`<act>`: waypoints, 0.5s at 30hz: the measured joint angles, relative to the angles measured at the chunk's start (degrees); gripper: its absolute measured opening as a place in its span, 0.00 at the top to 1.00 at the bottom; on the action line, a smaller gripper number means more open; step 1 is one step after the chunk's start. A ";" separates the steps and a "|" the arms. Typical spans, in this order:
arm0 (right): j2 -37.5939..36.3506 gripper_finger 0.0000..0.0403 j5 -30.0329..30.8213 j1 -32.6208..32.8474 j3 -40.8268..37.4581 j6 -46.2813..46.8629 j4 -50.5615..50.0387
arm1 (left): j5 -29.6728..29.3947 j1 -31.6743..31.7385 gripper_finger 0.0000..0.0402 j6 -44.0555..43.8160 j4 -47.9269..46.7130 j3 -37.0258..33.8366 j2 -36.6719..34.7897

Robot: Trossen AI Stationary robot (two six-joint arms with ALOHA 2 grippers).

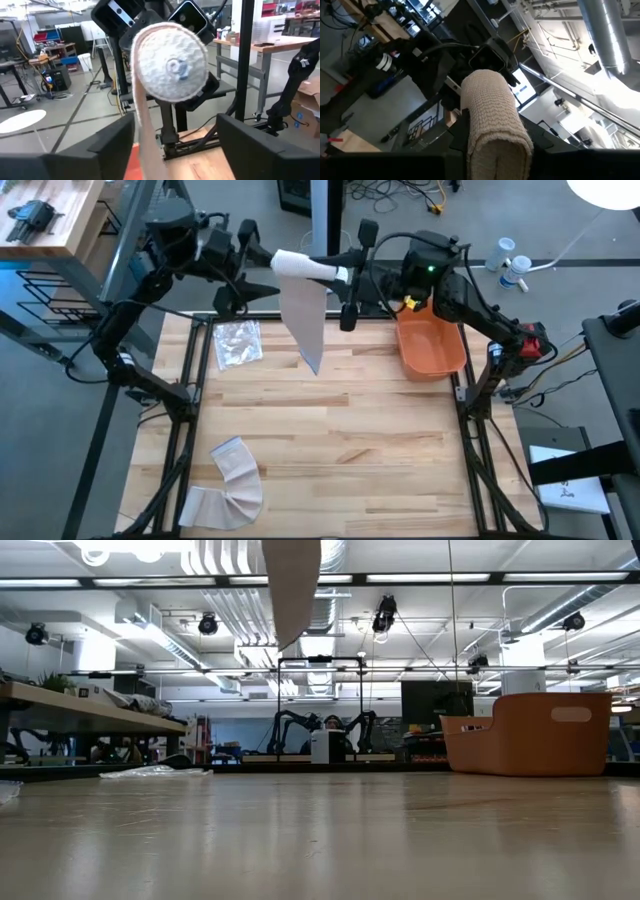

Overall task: Roll bandage
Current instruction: Roll the center brown bandage

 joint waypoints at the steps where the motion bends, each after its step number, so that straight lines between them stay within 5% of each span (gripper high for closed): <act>1: 0.00 0.77 -0.02 0.10 0.00 -0.27 0.02 | 0.00 0.00 0.32 -0.18 0.15 0.00 0.05; 15: 0.85 0.77 2.10 0.92 0.00 -7.34 -3.61 | 2.93 -0.24 0.16 -9.03 0.71 -0.26 0.60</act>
